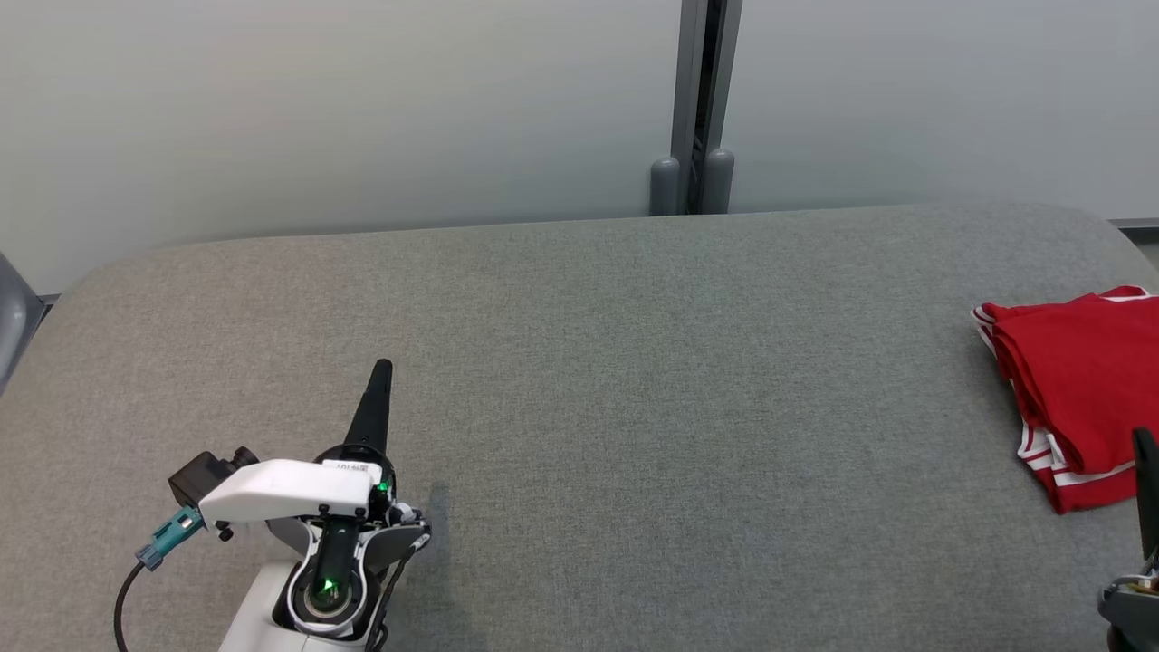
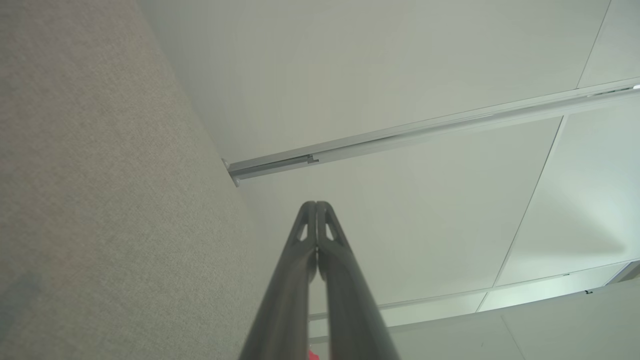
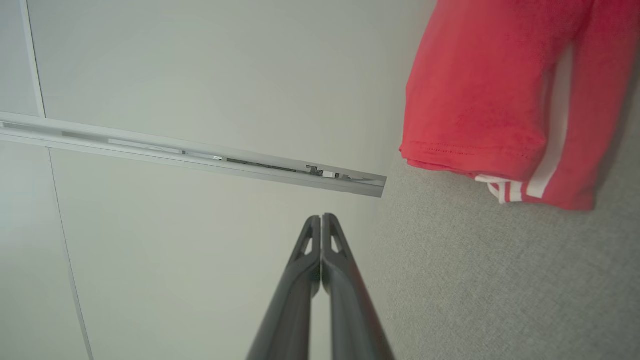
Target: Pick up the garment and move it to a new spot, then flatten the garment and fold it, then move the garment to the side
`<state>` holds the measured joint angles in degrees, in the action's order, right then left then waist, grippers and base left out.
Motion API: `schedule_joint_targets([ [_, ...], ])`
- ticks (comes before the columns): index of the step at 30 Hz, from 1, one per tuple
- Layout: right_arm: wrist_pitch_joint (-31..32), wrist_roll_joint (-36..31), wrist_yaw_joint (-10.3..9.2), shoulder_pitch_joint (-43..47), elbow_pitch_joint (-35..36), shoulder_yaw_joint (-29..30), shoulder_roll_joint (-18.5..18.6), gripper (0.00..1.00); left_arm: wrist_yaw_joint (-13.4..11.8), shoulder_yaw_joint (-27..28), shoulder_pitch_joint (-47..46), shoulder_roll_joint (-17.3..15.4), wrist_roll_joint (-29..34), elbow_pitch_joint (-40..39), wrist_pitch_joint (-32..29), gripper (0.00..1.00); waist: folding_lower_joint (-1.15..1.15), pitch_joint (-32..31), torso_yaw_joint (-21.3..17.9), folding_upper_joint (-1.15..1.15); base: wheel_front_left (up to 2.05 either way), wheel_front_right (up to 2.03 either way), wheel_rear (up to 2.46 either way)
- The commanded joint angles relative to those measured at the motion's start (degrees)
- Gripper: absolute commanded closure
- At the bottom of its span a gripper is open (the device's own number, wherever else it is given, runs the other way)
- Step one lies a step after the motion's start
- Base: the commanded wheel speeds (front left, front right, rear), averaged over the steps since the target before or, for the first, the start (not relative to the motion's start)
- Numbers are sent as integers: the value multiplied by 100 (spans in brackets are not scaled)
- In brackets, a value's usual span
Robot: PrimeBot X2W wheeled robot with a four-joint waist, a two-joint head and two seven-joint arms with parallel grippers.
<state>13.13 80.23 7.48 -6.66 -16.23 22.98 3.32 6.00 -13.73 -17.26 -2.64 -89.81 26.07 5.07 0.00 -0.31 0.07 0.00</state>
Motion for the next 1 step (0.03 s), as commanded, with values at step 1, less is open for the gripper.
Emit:
schedule_joint_targets([
  [1,55,110,2,-100,49,53,17,100,43,3,-160,-32,-91,0,-14,100,0,3,-1,0,0,0,0],
])
